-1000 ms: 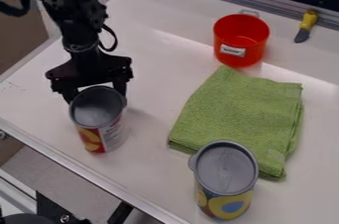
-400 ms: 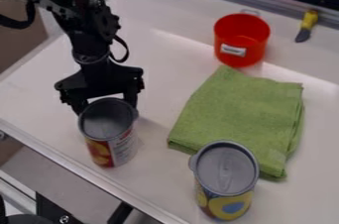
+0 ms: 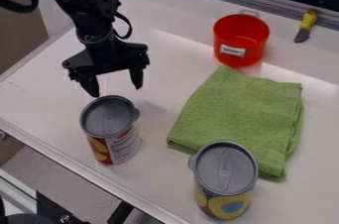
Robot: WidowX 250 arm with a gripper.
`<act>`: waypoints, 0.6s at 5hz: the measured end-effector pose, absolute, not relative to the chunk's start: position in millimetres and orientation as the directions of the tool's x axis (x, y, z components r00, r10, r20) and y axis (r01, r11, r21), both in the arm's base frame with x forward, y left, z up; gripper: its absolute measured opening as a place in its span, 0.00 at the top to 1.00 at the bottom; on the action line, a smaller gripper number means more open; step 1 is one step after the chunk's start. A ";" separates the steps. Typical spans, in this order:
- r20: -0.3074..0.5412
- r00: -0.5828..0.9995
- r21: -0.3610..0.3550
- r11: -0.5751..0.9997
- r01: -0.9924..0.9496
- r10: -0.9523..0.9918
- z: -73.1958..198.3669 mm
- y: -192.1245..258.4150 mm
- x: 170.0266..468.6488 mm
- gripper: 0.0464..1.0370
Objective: The robot arm grabbed the can and moved it to the edge of the table.
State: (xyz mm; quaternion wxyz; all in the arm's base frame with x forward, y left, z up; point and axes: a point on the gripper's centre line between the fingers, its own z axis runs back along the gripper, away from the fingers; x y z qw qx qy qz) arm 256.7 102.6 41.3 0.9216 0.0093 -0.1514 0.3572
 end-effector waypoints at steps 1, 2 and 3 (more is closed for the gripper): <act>0.324 0.717 -0.054 0.769 -0.637 0.617 41.1 115.2 273.5 0.04; 0.335 0.809 0.009 0.856 -0.516 0.484 41.5 124.7 296.2 0.04; 0.342 0.875 0.075 0.919 -0.388 0.341 40.6 123.7 322.5 0.04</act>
